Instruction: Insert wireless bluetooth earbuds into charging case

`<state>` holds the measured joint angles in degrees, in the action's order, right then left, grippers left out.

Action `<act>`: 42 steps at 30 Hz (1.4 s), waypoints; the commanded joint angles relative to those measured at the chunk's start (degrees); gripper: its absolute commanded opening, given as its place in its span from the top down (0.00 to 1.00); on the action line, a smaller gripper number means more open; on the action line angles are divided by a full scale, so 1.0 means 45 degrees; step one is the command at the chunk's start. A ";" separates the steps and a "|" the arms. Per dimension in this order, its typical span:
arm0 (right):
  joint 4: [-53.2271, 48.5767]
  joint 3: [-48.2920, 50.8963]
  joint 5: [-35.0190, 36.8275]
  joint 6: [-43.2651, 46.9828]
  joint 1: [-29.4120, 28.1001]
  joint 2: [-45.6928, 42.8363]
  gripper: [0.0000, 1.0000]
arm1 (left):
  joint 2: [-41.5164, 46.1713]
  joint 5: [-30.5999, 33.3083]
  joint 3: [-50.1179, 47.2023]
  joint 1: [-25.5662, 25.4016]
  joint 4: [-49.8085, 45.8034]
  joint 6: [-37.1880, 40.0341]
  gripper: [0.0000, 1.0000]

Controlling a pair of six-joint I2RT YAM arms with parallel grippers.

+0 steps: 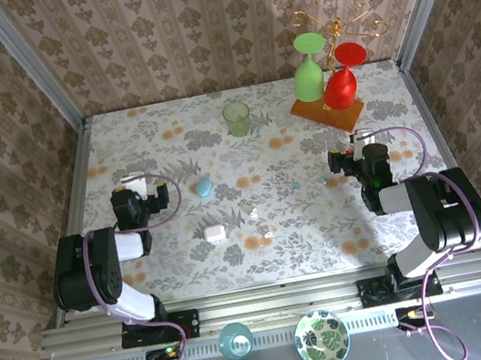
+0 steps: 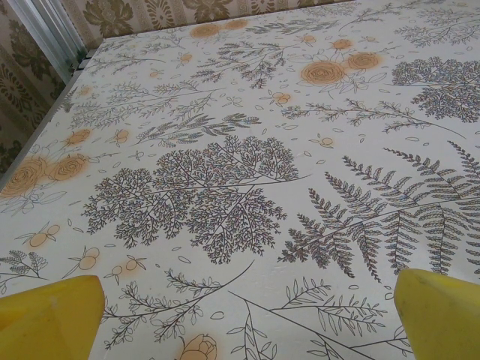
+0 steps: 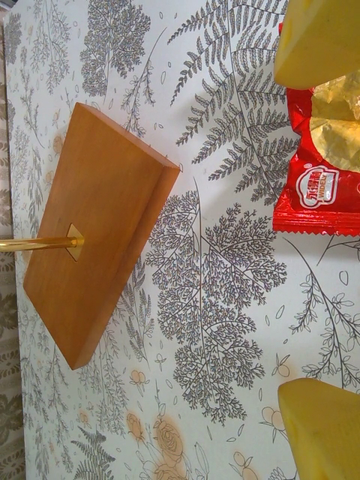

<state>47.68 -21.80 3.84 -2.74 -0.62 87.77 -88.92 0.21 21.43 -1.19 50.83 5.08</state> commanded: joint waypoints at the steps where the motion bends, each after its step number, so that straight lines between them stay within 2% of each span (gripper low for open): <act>1: 0.0399 -0.0312 0.0085 0.0102 -0.0048 0.0044 0.00 | -0.0043 -0.0066 0.0287 0.0045 0.0228 -0.0212 0.00; 8: 0.0370 -0.0260 0.0341 0.0011 -0.0038 -0.0156 0.00 | 0.0217 -0.0072 0.0092 -0.0180 0.0402 0.0099 0.00; 12: -0.0579 -0.0278 0.0387 0.0088 -0.0090 -0.1268 0.00 | 0.1795 0.0481 0.0072 -0.0767 -0.0886 0.0598 0.00; 16: -0.3487 -0.0847 0.0770 0.0121 -0.0234 -0.3127 0.00 | 0.3730 0.0893 0.0394 -0.1544 -0.3023 0.1174 0.00; 19: -0.6459 -0.1737 -0.0099 0.0036 -0.0254 -0.4424 0.00 | 0.4853 0.1057 0.0912 -0.2355 -0.4742 0.1418 0.00; 22: -0.8025 -0.2347 -0.1023 -0.0350 -0.0477 -0.5209 0.00 | 0.5270 0.0781 0.1654 -0.3162 -0.6380 0.1545 0.00; 24: -0.8866 -0.2732 -0.1472 -0.0767 -0.0780 -0.5557 0.00 | 0.5151 0.0473 0.2143 -0.3628 -0.7114 0.1532 0.00; 26: -0.9693 -0.3161 -0.1884 -0.1122 -0.1269 -0.5742 0.00 | 0.4739 -0.0777 0.2678 -0.3906 -0.7889 0.1791 0.00; 27: -1.0028 -0.3367 -0.2082 -0.1246 -0.1534 -0.5745 0.00 | 0.4447 -0.0918 0.3032 -0.4147 -0.8296 0.1740 0.00; 36: -0.9842 -0.3578 -0.2476 -0.1208 -0.4506 -0.5226 0.00 | 0.2162 -0.0316 0.5792 -0.5187 -1.2173 0.0977 0.00; 39: -0.9826 -0.3651 -0.2381 -0.1190 -0.5039 -0.4872 0.00 | 0.1460 -0.0048 0.6577 -0.5258 -1.3716 0.0591 0.00; 42: -0.9756 -0.3708 -0.2337 -0.1187 -0.5295 -0.4580 0.00 | 0.0850 -0.0046 0.6883 -0.5245 -1.4453 0.0261 0.06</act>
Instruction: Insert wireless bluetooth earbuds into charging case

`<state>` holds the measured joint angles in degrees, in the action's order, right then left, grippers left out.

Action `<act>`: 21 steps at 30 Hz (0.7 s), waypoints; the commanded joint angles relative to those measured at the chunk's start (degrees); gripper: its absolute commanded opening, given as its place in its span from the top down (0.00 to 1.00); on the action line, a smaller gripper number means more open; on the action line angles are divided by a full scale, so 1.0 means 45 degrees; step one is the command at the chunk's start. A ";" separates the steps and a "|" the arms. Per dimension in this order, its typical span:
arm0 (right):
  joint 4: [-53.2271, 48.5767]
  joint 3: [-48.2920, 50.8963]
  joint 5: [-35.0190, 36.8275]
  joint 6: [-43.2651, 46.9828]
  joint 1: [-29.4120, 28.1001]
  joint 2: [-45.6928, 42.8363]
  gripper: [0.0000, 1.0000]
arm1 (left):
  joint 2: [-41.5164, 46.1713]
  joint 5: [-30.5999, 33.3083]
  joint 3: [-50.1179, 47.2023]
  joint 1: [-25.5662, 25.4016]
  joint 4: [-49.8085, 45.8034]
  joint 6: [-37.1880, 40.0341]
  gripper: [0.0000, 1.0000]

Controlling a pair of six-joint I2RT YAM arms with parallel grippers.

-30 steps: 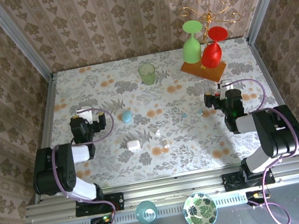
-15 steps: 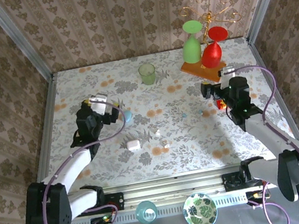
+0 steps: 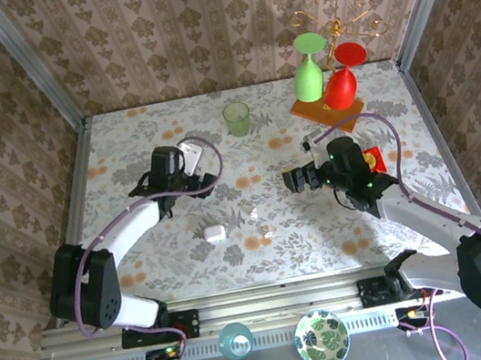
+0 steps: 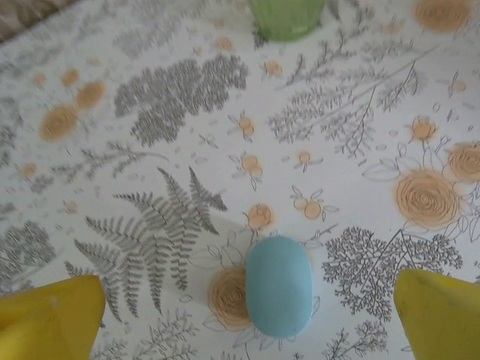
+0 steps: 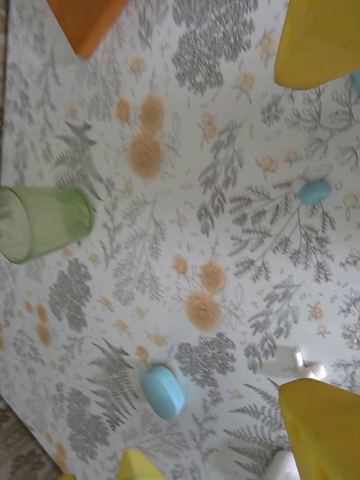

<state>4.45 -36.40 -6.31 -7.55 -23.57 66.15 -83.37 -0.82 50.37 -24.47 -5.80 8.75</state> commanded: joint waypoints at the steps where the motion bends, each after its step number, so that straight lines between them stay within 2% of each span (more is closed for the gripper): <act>1: -0.0196 -0.0530 -0.0117 -0.0120 -0.0213 0.0321 0.00 | -0.0628 0.0148 0.0580 -0.0075 -0.2087 -0.0627 0.09; 8: -0.0480 -0.0874 -0.0161 0.0084 -0.0347 0.0729 0.00 | -0.2711 -0.0032 0.2226 -0.0092 -0.4003 -0.1007 0.17; 11: -0.0538 -0.0895 -0.0099 0.0116 -0.0367 0.0740 0.00 | -0.3406 -0.0056 0.2685 -0.0121 -0.4222 -0.1056 0.20; 16: -0.0693 -0.0842 0.0117 0.0116 -0.0389 0.0676 0.00 | -0.4164 0.0091 0.3246 -0.0129 -0.4634 -0.1106 0.30; 21: -0.0754 -0.0719 0.0293 0.0130 -0.0406 0.0594 0.00 | -0.4581 0.0206 0.3473 -0.0187 -0.4988 -0.0962 0.32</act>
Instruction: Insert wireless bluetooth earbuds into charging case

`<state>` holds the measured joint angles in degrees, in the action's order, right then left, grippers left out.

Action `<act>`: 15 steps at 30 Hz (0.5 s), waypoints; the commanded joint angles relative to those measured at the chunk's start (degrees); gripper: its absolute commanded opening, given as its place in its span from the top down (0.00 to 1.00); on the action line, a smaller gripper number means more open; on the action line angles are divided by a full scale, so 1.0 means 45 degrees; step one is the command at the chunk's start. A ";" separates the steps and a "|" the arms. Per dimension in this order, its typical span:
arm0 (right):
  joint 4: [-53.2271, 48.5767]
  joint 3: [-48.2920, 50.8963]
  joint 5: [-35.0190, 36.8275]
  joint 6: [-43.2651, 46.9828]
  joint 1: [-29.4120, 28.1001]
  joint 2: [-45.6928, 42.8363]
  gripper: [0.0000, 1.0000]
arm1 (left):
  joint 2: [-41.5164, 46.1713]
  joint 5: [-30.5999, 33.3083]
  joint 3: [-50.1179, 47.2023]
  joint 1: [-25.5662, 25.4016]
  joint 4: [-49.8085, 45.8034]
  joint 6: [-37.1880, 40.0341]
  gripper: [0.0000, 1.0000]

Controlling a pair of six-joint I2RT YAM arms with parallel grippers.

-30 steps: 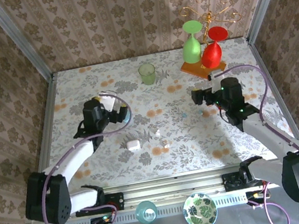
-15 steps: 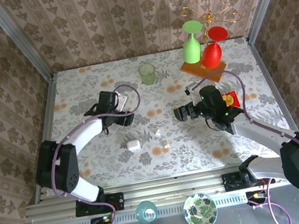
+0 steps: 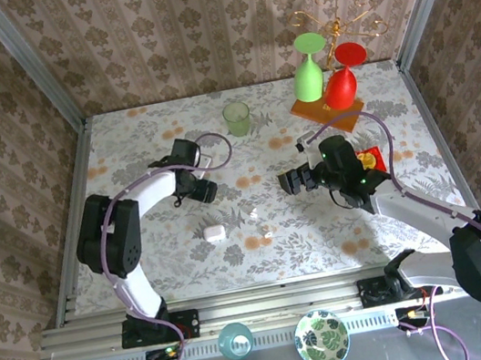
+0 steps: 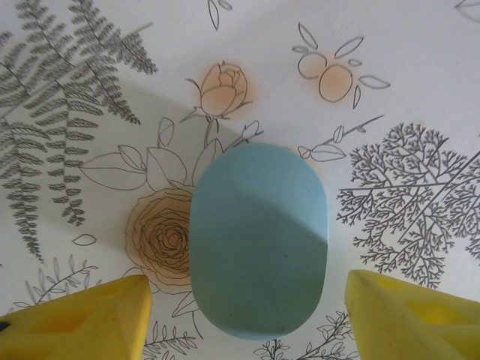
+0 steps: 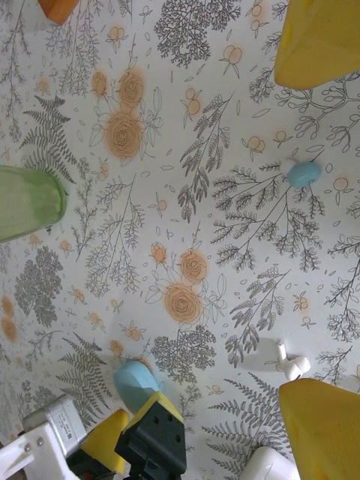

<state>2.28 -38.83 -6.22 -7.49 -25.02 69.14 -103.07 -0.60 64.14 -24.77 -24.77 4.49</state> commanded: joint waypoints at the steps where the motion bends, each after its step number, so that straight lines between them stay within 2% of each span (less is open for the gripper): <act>1: -0.0289 -0.0170 0.0299 0.0101 -0.0086 -0.0069 0.00 | -0.0255 0.0200 0.0474 -0.0137 -0.0815 -0.0031 0.33; 3: -0.0271 -0.0146 0.0322 0.0094 -0.0086 -0.0087 0.00 | -0.0362 0.0289 0.0575 -0.0157 -0.0880 0.0015 0.36; 6: -0.0292 -0.0180 0.0400 0.0043 -0.0090 -0.0112 0.00 | -0.0425 0.0338 0.0656 -0.0221 -0.0898 0.0027 0.46; 12: -0.0360 -0.0122 0.0537 0.0003 -0.0086 -0.0240 0.00 | -0.0475 0.0431 0.0713 -0.0218 -0.0862 0.0037 0.48; 15: -0.0388 -0.0102 0.0542 -0.0048 -0.0086 -0.0271 0.00 | -0.0577 0.0369 0.0856 -0.0218 -0.0889 0.0072 0.56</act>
<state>1.85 -38.83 -4.91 -7.53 -25.02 69.06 -104.44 0.47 66.15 -25.52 -27.11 4.73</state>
